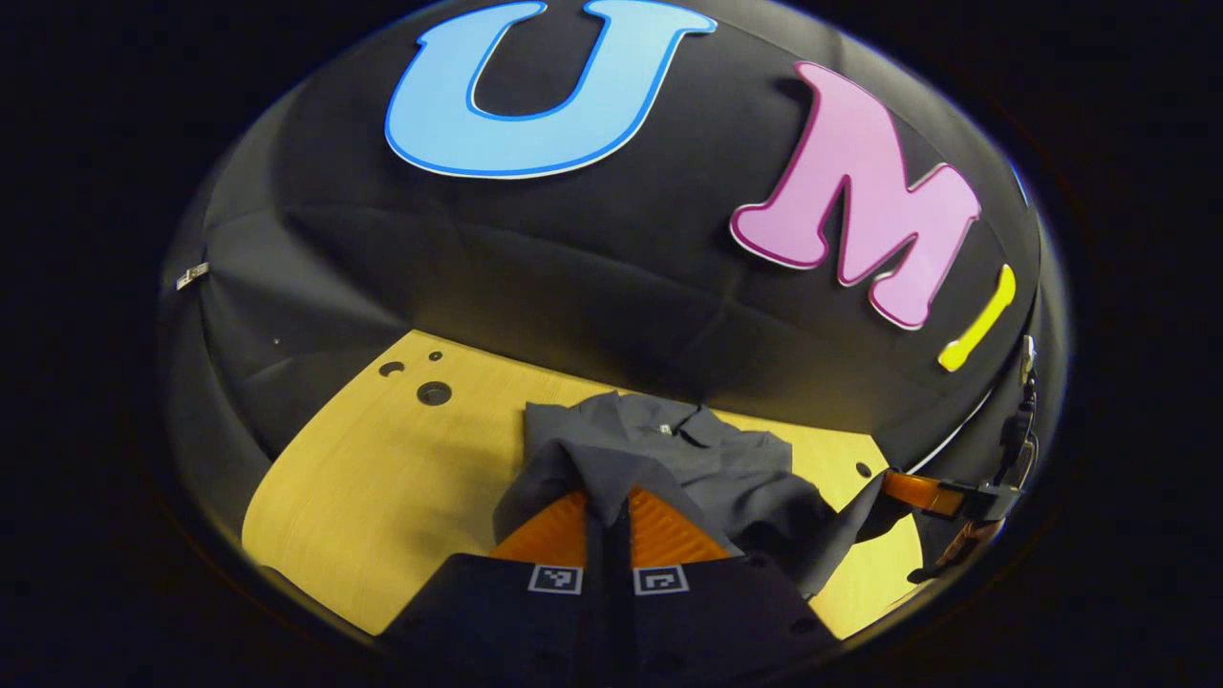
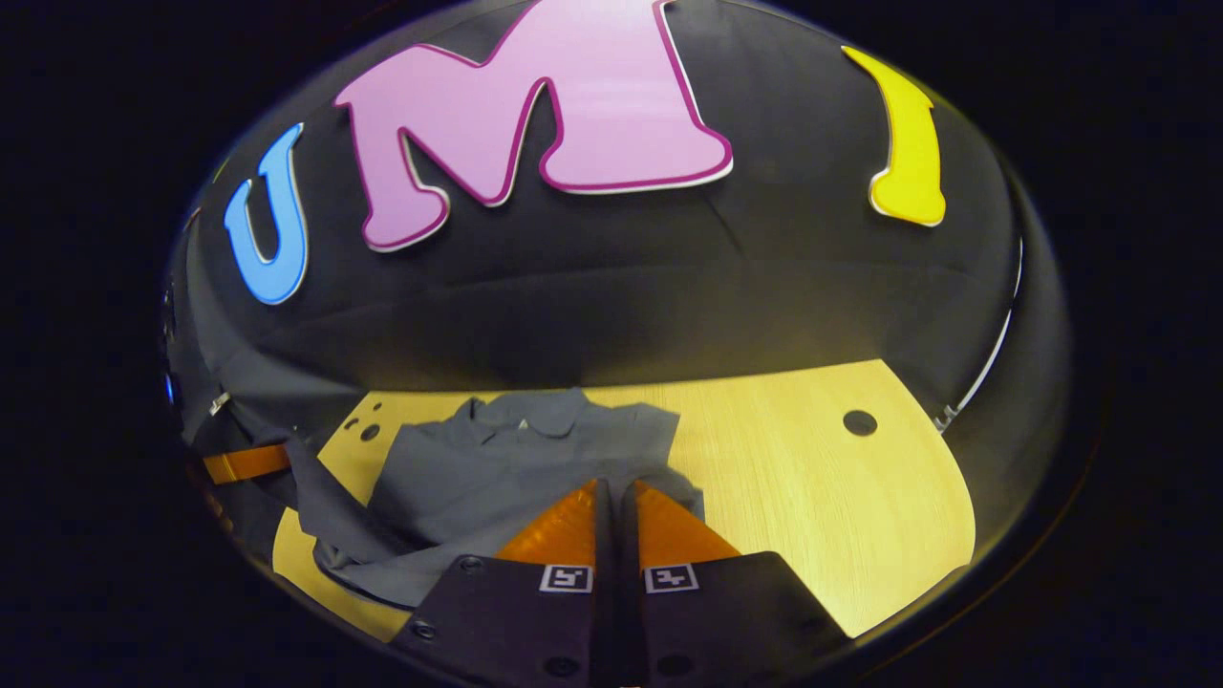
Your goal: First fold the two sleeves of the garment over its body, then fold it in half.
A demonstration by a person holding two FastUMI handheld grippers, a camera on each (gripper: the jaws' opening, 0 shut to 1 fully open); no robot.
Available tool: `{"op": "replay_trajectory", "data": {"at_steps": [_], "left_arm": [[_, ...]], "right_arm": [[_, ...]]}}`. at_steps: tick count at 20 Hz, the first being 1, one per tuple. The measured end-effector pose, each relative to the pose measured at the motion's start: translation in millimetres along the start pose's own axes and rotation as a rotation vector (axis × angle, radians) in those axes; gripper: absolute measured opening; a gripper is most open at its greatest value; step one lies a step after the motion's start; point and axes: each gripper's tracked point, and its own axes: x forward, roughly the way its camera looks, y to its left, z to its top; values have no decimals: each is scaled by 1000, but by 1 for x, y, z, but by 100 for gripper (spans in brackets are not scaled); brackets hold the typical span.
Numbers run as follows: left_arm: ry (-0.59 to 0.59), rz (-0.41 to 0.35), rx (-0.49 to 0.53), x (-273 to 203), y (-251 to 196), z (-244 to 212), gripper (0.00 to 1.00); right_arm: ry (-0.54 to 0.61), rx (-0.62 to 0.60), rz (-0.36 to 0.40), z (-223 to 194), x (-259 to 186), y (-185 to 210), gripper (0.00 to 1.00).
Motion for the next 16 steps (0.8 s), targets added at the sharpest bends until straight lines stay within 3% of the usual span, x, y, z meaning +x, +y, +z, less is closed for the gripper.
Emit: {"op": "replay_trajectory", "data": {"at_steps": [8,16], "left_arm": [[-35,54,-42,105,39,30,5],[-27,41,13,198,52,12,2]], "right_arm": [[-115,58,-48,47,83,-8,5],[-120,5,-108,31,155,-22,5]]}}
